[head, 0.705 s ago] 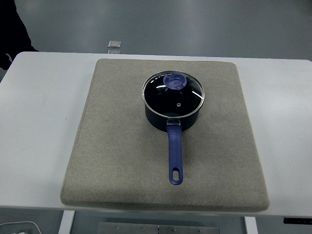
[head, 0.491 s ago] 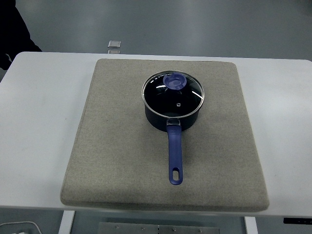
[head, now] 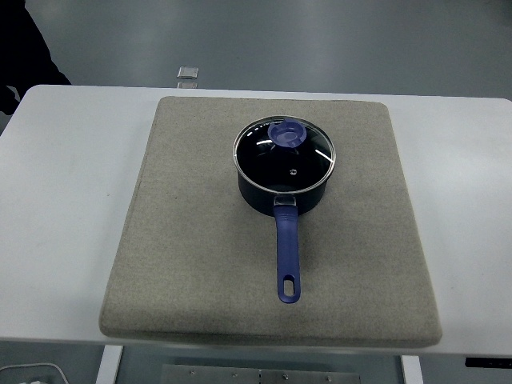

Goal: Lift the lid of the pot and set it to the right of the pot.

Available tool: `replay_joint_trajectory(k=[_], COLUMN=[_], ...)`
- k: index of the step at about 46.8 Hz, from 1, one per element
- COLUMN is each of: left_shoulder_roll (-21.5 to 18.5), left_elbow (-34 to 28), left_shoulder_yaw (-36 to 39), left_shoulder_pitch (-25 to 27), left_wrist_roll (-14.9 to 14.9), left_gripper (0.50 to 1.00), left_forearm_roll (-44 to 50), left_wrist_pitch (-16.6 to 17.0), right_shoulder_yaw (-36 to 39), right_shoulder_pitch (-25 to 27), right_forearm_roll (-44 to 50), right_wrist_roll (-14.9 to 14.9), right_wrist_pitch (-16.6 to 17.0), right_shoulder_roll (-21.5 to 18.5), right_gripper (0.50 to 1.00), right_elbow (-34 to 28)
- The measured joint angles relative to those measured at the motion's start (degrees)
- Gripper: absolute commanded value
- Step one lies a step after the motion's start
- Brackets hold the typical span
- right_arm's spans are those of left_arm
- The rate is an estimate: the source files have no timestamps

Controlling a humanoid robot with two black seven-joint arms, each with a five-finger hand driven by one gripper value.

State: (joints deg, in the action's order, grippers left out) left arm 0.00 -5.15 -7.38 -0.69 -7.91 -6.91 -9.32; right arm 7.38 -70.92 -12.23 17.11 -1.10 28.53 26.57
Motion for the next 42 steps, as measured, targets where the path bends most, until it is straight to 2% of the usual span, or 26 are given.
replay_joint_trajectory(k=[18,25,31,42], left_shoulder_roll=[0.0,0.0,0.0,0.0], left_elbow=[0.0,0.0,0.0,0.0], left_shoulder_yaw=[0.0,0.0,0.0,0.0], left_shoulder_pitch=[0.1,0.0,0.0,0.0], left_wrist_roll=[0.0,0.0,0.0,0.0], left_gripper=[1.0,1.0,1.0,1.0], left_forearm_roll=[0.0,0.0,0.1,0.0], left_wrist_pitch=[0.0,0.0,0.0,0.0], right_shoulder_yaw=[0.0,-0.3,-0.6,-3.6], right_shoulder_pitch=[-2.6,-2.2,-2.2,-2.3], right_forearm_roll=[2.0,2.5,6.5,12.4], right_wrist_roll=[0.0,-0.1,-0.1,-0.1], right_wrist_pitch=[-0.1,0.5,0.6,0.8], right_shoulder_roll=[0.5,2.5,4.6,5.3], right_gripper=[0.913,0.911,0.913,0.913], right_elbow=[-0.2,0.0,0.1,0.2])
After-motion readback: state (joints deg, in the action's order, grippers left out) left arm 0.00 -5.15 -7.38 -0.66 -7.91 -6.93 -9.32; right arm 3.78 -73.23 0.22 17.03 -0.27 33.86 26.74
